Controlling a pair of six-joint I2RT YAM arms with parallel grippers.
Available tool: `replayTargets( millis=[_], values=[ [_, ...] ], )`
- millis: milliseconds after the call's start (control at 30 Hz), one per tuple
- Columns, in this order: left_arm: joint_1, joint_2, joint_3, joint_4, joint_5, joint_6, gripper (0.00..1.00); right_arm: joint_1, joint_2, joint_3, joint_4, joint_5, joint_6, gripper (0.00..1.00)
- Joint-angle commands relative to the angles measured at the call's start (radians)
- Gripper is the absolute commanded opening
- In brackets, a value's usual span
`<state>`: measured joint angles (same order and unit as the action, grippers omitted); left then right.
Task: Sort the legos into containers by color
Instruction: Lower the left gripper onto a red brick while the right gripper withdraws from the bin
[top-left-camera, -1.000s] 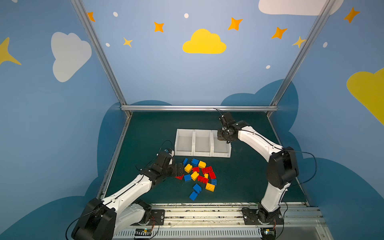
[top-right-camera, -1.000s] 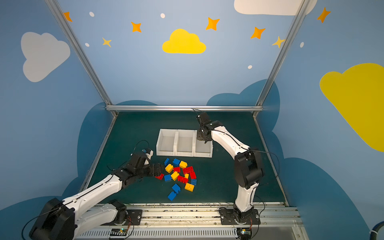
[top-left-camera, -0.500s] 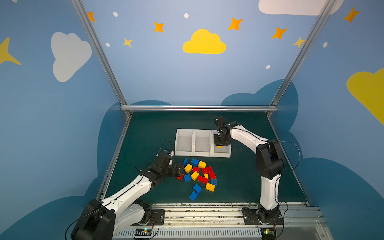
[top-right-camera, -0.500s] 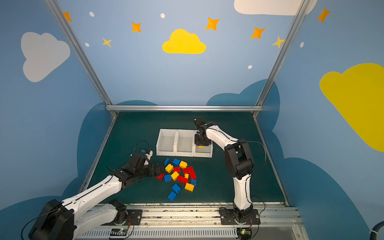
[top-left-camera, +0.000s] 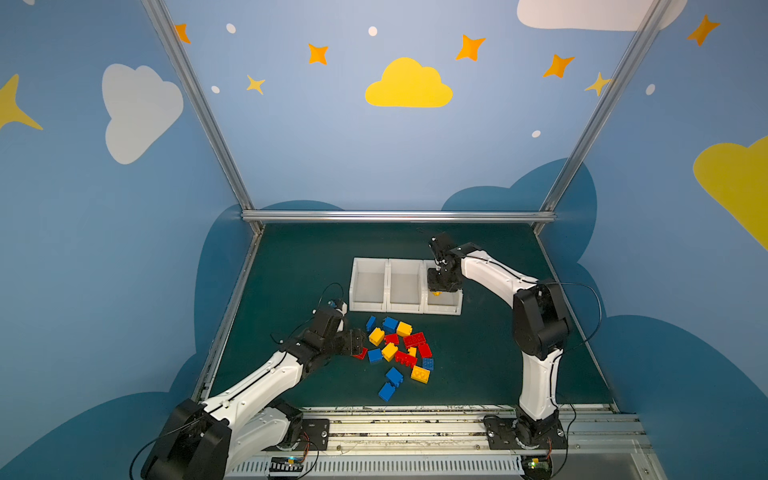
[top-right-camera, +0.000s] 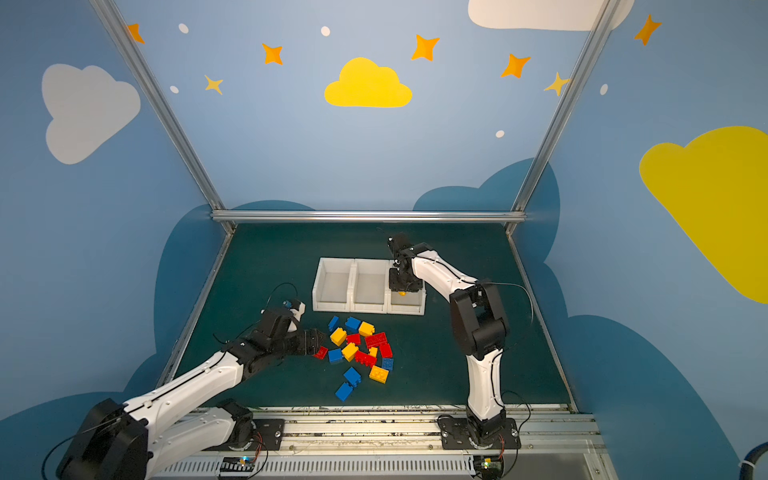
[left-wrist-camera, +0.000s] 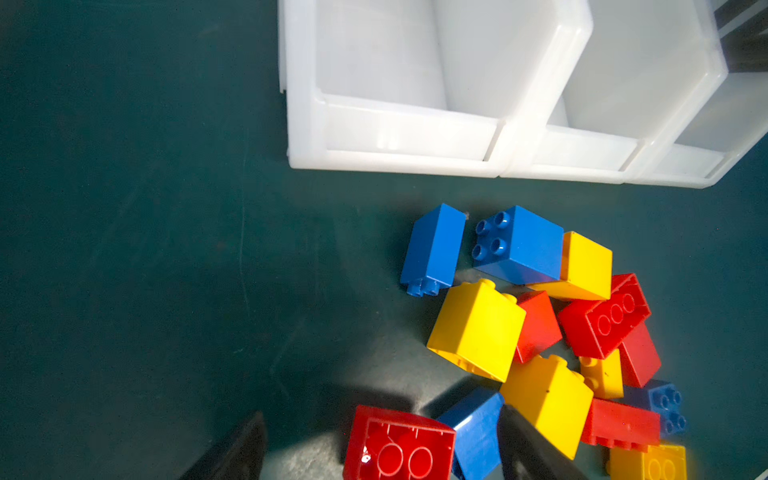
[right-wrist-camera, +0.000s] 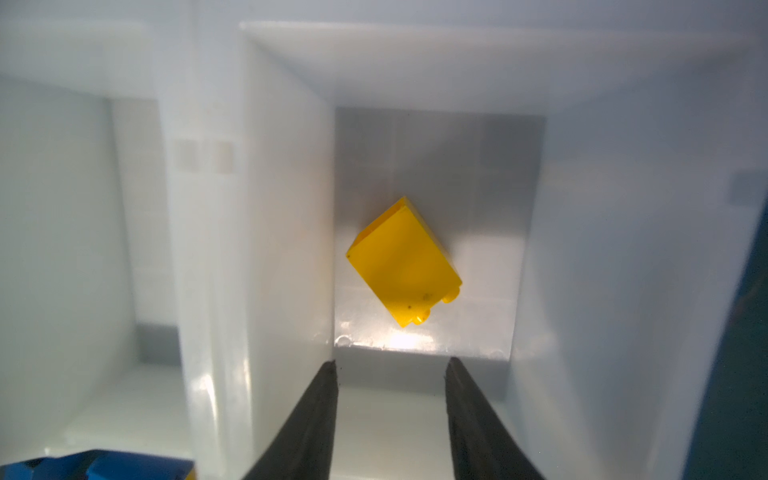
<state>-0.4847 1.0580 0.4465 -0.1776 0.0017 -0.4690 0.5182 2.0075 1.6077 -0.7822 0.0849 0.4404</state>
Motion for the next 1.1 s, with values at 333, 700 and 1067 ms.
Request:
replayTargets(
  millis=[333,700,1067],
  values=[
    [-0.006,-0.015,-0.001,-0.046,-0.003,0.003,0.84,-0.004,-0.185,-0.090,-0.019,-0.015,0.029,0.44],
    [-0.066,0.023,0.025,-0.105,-0.049,0.016,0.84,-0.004,-0.360,-0.232,-0.042,-0.026,0.055,0.46],
    [-0.107,0.128,0.079,-0.129,-0.058,0.059,0.85,-0.003,-0.459,-0.324,-0.052,-0.005,0.109,0.46]
  ],
)
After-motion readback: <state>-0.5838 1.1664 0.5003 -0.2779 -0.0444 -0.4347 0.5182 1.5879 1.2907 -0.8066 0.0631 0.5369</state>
